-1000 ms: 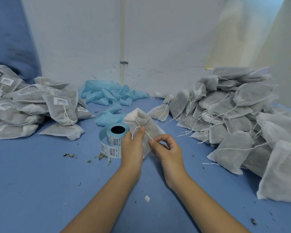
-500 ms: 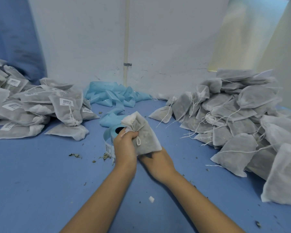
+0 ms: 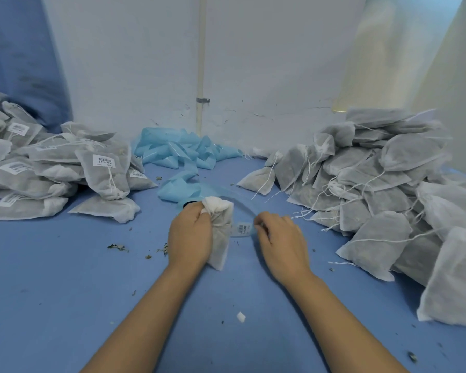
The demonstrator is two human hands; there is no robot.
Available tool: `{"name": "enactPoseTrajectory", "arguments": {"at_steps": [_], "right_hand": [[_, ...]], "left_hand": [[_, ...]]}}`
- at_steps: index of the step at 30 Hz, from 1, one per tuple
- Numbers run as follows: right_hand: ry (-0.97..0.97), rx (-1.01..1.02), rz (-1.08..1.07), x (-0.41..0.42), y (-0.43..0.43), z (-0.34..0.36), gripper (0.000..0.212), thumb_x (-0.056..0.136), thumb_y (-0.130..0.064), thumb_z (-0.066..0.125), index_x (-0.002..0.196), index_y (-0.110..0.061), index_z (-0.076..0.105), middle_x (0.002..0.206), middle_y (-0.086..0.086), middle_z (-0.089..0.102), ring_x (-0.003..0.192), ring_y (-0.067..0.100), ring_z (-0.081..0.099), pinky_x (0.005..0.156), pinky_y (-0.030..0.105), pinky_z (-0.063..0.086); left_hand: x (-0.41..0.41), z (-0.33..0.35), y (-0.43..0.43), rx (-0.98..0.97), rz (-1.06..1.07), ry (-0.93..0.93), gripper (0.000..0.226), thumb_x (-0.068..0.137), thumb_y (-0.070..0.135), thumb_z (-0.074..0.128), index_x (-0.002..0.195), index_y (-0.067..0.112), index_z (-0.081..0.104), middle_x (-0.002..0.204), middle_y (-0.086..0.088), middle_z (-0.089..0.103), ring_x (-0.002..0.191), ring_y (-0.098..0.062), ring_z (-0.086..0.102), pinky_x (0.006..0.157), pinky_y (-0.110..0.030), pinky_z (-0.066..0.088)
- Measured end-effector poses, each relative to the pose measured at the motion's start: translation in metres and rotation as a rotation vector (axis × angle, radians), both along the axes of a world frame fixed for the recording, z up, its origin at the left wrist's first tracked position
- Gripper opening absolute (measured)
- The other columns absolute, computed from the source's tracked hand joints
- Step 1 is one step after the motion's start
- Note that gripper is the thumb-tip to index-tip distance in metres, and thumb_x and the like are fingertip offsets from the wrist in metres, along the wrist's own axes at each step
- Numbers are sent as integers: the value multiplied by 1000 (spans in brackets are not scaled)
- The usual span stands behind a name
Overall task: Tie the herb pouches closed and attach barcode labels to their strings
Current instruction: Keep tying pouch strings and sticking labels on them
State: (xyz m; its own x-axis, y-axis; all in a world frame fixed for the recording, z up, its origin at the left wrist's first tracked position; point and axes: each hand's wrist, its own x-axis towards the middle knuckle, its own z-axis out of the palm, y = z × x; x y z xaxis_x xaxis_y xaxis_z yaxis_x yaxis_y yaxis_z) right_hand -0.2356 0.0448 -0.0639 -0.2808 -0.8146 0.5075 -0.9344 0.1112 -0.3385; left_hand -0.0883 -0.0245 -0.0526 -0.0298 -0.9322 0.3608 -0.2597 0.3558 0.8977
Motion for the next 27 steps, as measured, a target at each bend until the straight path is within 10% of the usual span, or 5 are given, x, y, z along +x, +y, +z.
{"name": "enactPoseTrajectory", "arguments": {"at_steps": [3,9,18,24,27], "right_hand": [[-50,3,-100,-5,-1,-2,14,99,-20,41,97,-17,54,90,-1,58,90,24,47,76,38,37],[-110,-13,-212,-8,-2,-2,16,100,-23,41,100,-17,55,98,2,59,99,25,49,80,37,38],[-151,1,-239,-7,-1,0,16,100,-20,40,102,-14,55,101,5,60,100,26,49,81,40,39],[-80,4,-243,-5,0,-1,19,101,-21,39,108,-14,55,107,4,58,103,24,48,82,36,38],[-63,-29,-226,-5,0,-2,21,101,-21,40,112,-15,56,110,3,58,104,23,48,84,36,39]], "left_hand": [[9,-7,-8,-24,27,-140,24,91,9,42,92,15,65,95,6,60,86,-16,51,74,-27,35],[9,-12,-14,-39,114,-465,27,95,19,38,88,10,62,111,4,57,79,-17,47,68,-29,32],[13,-18,-14,-97,64,-470,31,95,22,39,88,9,66,144,12,42,96,-13,53,70,-28,34],[-3,-15,2,18,-394,-65,26,90,-1,45,81,1,69,123,14,59,101,-2,56,80,-10,39],[-5,-13,5,48,-446,-23,38,88,-5,45,65,22,61,80,22,59,75,-7,54,63,-9,37]]}}
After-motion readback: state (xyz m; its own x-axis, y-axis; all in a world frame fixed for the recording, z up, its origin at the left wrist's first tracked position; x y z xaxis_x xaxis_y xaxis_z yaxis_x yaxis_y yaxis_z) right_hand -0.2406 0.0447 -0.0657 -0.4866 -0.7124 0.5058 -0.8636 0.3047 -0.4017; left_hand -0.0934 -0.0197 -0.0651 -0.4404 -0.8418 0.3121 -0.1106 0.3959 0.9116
